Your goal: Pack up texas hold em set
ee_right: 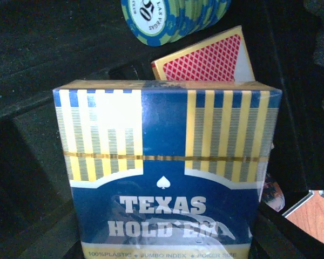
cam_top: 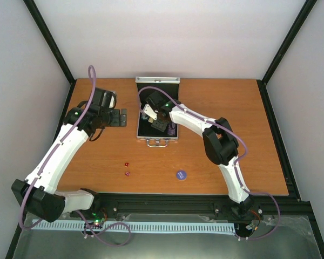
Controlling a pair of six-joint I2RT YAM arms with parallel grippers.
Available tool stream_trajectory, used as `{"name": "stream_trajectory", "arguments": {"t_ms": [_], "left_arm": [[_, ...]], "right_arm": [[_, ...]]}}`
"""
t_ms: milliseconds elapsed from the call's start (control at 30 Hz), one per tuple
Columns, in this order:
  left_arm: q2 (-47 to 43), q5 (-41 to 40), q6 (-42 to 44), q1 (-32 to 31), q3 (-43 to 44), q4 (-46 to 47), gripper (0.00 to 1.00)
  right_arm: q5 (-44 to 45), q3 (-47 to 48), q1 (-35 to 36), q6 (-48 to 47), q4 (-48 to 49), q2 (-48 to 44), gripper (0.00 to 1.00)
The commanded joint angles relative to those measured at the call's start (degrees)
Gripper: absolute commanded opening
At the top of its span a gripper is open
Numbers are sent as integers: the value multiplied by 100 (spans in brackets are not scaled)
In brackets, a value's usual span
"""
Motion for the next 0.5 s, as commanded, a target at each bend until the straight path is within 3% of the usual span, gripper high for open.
{"name": "stream_trajectory", "arguments": {"t_ms": [0,233,333,467], "left_arm": [[125,-83,-143,-26,120,147,100],[190,-114,-162,-26,145,152,100],[212,-119,-156,-26,141,149,100],[250,-116,-146,-25,135,162,100]], "right_arm": [[-97,88,-18,-259,-39,-134,58],[-160,-18,-23,-296,-37,-18,63],[-219,-5,-27,-295,-20,8,76],[-245,8,-27,-293,-57,48,78]]}}
